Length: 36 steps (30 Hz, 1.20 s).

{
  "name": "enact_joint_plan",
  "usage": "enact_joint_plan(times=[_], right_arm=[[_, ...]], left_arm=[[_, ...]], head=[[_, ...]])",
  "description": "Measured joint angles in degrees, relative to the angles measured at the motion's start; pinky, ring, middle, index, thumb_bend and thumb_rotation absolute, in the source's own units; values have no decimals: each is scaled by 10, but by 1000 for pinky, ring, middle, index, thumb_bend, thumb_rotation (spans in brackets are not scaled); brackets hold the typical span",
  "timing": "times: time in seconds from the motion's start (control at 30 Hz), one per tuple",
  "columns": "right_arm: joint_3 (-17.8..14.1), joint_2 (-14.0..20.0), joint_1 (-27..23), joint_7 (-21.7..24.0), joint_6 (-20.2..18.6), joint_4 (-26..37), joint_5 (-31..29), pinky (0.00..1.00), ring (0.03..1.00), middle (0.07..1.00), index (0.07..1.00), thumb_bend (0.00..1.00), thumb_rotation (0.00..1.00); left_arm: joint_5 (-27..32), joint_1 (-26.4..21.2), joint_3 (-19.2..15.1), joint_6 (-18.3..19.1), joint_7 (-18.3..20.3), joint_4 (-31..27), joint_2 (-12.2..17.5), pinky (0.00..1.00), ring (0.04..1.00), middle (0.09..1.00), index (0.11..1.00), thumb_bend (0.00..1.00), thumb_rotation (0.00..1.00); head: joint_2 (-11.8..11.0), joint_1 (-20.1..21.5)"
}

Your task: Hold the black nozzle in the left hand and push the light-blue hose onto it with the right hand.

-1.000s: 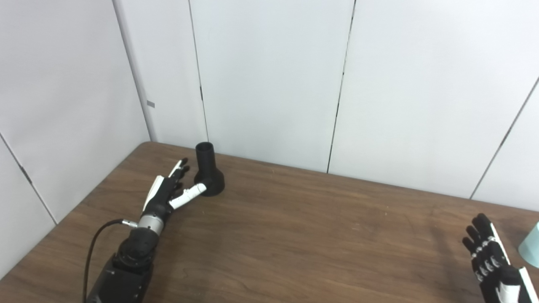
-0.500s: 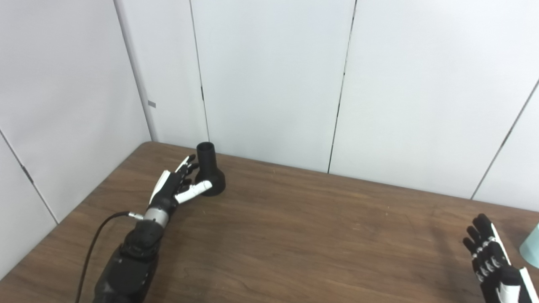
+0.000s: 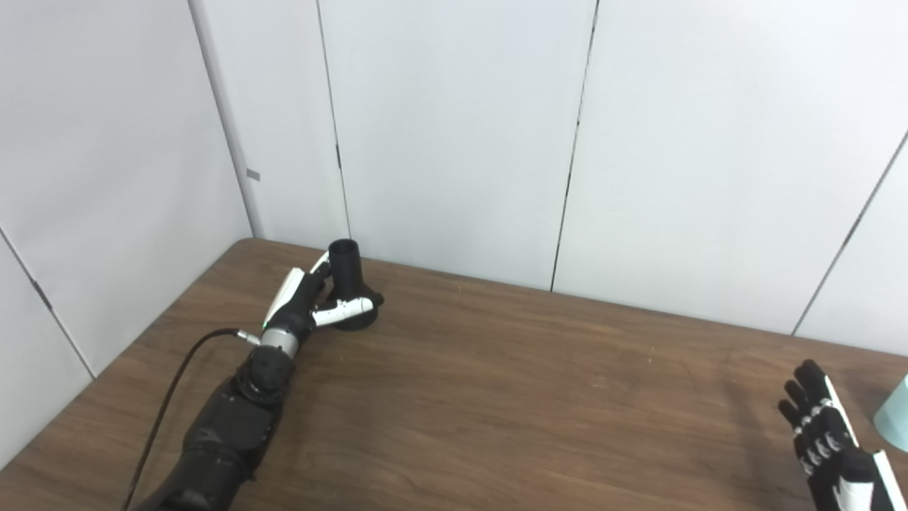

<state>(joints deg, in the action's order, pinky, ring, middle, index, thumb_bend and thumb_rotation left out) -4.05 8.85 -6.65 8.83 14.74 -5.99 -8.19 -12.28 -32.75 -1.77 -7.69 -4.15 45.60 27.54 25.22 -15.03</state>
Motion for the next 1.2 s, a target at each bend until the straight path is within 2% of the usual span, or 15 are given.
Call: enact_joint_plan(times=[0.3,0.4,0.43,0.5,0.53,0.57,0.6,0.67,0.73,0.93,1.2], right_arm=[[0,-1,1,-1,-5,2,3,974,1000,1000,990,731,1000],[0,-1,1,-1,-6,2,5,975,1000,1000,990,729,1000],[0,-1,1,-1,-6,2,6,975,1000,1000,990,727,1000],[0,-2,1,-1,-6,3,6,976,1000,1000,990,726,1000],[0,-2,1,-1,-6,4,6,976,1000,1000,991,725,1000],[0,-2,1,-1,-7,4,6,976,1000,1000,991,725,1000],[0,-2,2,-1,-7,4,6,977,1000,1000,991,725,1000],[0,-2,2,-1,-7,4,6,977,1000,1000,991,724,1000],[0,-2,2,-1,-7,4,6,977,1000,1000,991,724,1000],[0,-2,2,-1,-9,5,6,977,1000,1000,990,724,1000],[0,-4,7,-1,-14,14,7,977,1000,1000,990,725,1000]], left_arm=[[12,-7,-1,-3,3,5,1,868,910,895,881,1000,412],[19,-6,-6,-8,2,5,2,819,865,858,828,1000,377],[25,-5,-12,-12,2,5,2,728,792,770,751,972,318],[42,-4,-25,-19,2,6,1,649,719,692,692,939,257],[51,-4,-32,-22,2,7,0,568,629,615,639,891,177],[60,-4,-38,-23,2,8,-1,498,554,556,567,712,121],[67,-4,-44,-24,2,9,-2,433,487,502,528,620,89],[78,-4,-48,-27,1,14,-5,284,344,398,491,543,60],[78,-4,-42,-31,1,17,-5,193,256,331,482,526,59],[62,-5,-6,-37,1,16,-3,125,193,266,479,521,78],[63,-4,4,-49,4,16,-1,131,201,288,481,517,78]], head=[[1,0],[1,0],[3,0],[4,-1],[4,-1],[4,-1],[4,-1],[4,-1],[5,-1],[10,0],[13,4]])
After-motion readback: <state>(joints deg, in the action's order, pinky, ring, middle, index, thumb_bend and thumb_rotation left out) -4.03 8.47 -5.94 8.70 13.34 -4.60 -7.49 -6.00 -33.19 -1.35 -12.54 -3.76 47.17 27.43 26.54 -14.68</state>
